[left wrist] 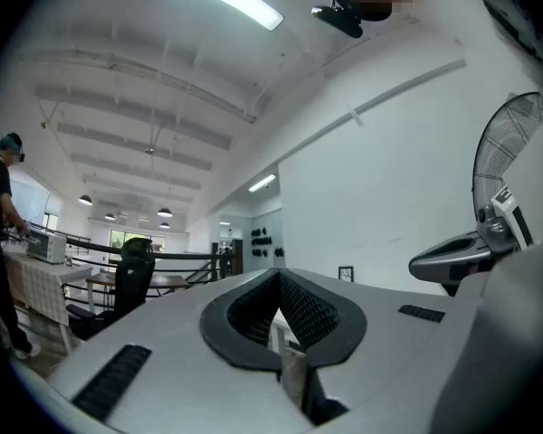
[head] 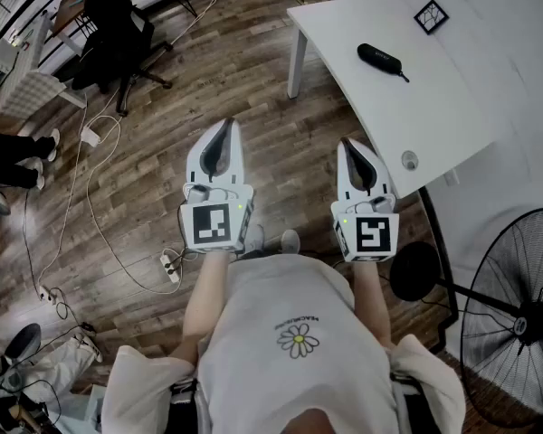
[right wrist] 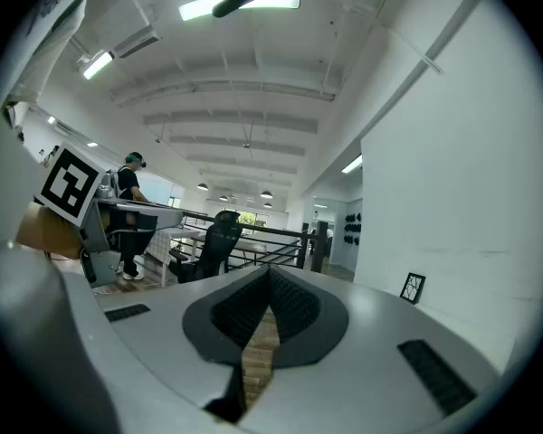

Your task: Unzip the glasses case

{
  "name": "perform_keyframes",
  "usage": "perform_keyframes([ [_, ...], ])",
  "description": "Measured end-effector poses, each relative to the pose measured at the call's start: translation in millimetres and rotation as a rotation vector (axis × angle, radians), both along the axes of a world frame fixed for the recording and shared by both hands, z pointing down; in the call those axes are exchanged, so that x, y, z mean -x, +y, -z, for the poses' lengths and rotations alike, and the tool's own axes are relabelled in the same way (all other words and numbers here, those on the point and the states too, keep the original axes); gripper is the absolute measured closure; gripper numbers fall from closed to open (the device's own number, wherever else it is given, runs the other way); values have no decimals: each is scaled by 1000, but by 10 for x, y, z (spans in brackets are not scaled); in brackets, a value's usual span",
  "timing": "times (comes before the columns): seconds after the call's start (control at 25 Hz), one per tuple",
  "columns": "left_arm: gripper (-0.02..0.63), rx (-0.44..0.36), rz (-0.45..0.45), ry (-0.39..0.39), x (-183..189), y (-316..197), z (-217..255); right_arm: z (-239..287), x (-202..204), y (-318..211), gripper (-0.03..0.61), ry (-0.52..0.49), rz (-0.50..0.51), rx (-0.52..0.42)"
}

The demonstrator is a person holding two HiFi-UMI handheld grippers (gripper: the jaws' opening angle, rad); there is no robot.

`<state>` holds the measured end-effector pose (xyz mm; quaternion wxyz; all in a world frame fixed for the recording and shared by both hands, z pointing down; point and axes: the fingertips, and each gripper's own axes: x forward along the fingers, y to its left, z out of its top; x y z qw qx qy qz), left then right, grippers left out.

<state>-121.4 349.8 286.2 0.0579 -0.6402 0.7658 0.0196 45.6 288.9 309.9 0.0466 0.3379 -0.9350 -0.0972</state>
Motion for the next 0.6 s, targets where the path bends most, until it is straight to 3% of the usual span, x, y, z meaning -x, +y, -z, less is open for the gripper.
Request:
perform_keyframes([
  [0.16,600,39,13,-27,53,6,-33,-21,9,1,575,-2,6,-3],
  [0.6,600,30,-15,-22,-134,-317,-53,-77,-151,-195,575,-53,67,42],
])
